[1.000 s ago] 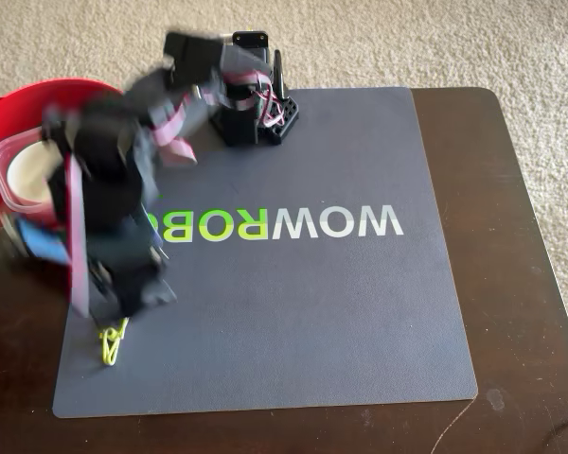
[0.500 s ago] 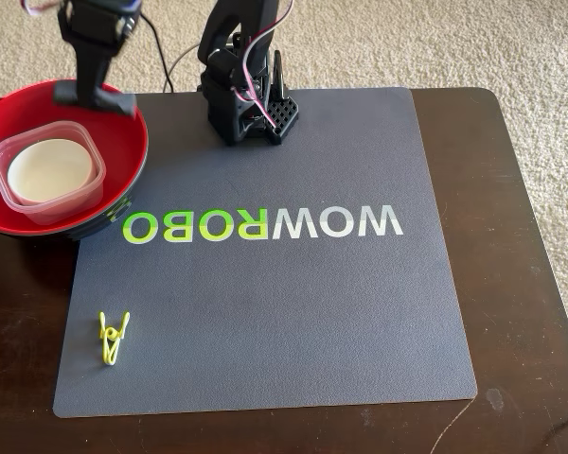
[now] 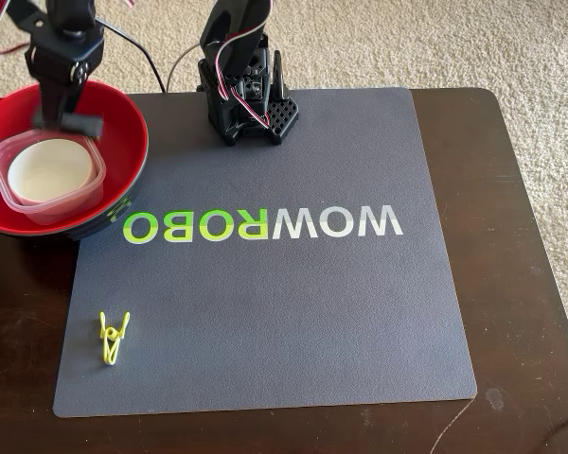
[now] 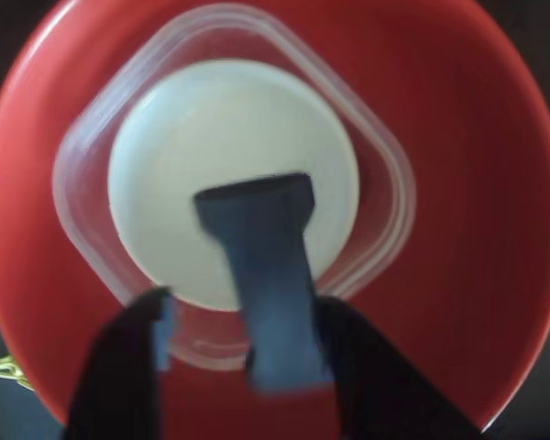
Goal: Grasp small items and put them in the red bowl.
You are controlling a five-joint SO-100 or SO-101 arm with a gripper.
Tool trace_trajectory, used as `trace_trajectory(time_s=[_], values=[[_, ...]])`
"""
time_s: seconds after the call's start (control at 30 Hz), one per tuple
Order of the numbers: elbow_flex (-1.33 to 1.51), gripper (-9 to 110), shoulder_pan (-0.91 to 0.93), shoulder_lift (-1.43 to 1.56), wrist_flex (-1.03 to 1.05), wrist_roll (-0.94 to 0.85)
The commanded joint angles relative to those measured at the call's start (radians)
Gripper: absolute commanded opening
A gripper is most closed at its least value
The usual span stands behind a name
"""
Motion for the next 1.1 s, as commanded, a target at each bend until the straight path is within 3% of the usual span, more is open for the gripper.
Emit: trace_trajectory(time_s=[0.0,0.2,0.37,0.5,0.57,0.73,0.83,0.93,1.07], values=[[-0.035,28,-0.029,0.006,0.017,0.012],[-0.38,31,-0.232,0.02,0.437,-0.069],[-0.611,30,-0.508,-0.086,0.442,-0.222],[-0.937,29,-0.523,-0.454,0.439,-0.258],[-1.124,29,-0.518,-0.667,0.437,-0.213],[-1.459,31,-0.548,-1.086,0.431,0.207],[-1.816,31,-0.558,-1.367,0.431,0.341],[-2.063,31,-0.581,-1.557,0.433,0.348],[-2.036,31,-0.629,-1.552,0.442,0.092]])
